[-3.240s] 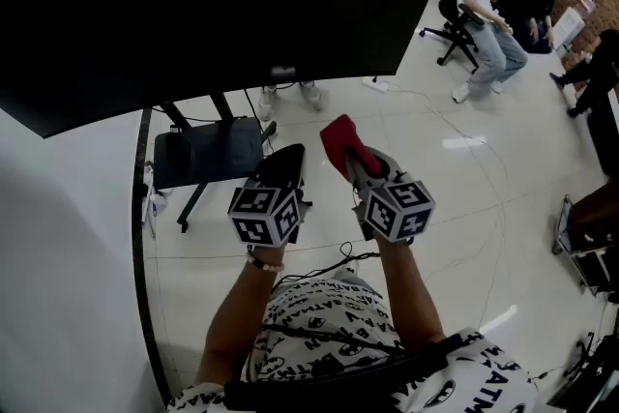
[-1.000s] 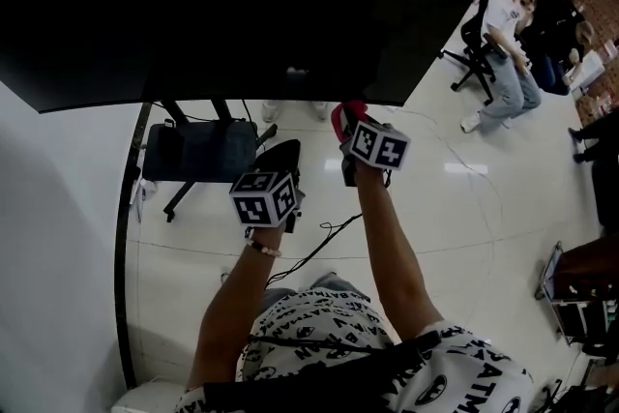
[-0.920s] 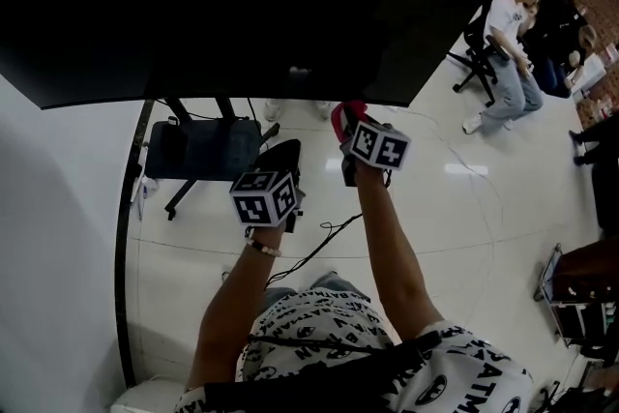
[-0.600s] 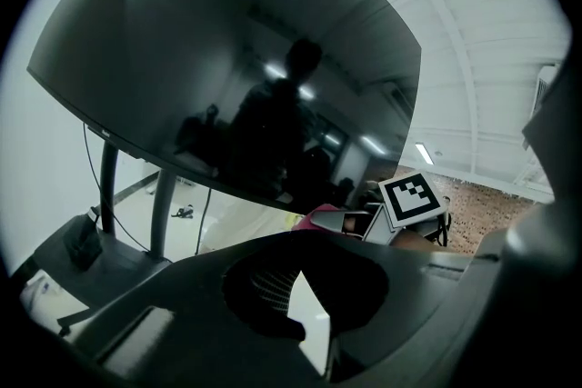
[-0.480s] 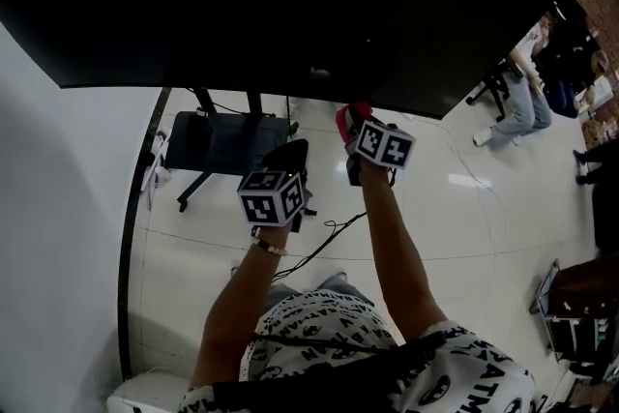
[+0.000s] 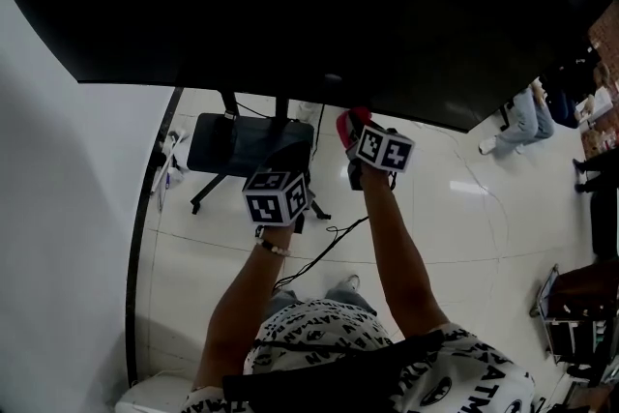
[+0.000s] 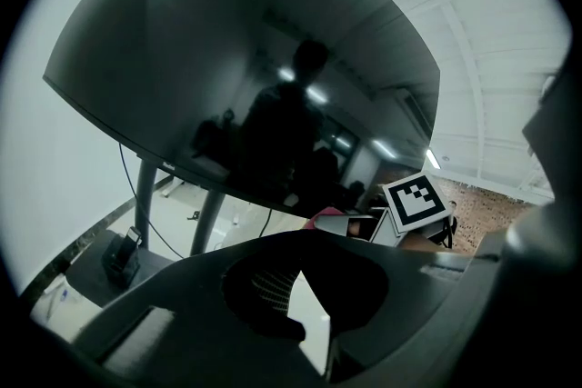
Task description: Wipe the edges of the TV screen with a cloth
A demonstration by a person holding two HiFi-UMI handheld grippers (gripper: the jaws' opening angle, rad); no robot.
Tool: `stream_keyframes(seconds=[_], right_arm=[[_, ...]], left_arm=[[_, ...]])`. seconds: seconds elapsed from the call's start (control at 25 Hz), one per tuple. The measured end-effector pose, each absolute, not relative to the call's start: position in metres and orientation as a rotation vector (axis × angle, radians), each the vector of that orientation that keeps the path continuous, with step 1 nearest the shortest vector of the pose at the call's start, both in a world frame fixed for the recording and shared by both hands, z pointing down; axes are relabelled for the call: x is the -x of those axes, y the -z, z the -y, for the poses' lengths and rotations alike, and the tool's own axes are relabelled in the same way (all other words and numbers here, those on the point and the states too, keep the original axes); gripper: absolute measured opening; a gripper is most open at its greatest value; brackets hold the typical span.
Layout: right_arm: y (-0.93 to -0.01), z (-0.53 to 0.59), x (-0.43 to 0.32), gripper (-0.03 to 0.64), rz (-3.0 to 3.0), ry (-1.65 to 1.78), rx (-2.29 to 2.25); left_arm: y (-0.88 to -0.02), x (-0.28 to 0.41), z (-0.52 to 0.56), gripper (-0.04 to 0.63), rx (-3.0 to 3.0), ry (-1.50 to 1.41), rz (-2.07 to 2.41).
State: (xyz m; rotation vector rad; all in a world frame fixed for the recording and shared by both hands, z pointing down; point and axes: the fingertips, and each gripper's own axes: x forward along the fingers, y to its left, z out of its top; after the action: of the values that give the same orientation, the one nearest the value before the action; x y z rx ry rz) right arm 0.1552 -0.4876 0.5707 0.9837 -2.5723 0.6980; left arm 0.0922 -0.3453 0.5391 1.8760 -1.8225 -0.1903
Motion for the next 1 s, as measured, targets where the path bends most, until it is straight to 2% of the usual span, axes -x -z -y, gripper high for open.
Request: stream_keyframes(seconds=[0.4, 1.0], right_arm=[[-0.568, 0.446, -0.054, 0.06, 2.606, -0.691, -0.948], [-0.578, 0.391, 0.087, 0.06, 2.669, -0.739, -0.685]], left_arm=[[-0.544, -0.021, 0.296, 0.003, -1.905, 0.093, 1.821], [-0.552, 0.09, 0.256, 0.003, -1.716, 0.135, 1.978]])
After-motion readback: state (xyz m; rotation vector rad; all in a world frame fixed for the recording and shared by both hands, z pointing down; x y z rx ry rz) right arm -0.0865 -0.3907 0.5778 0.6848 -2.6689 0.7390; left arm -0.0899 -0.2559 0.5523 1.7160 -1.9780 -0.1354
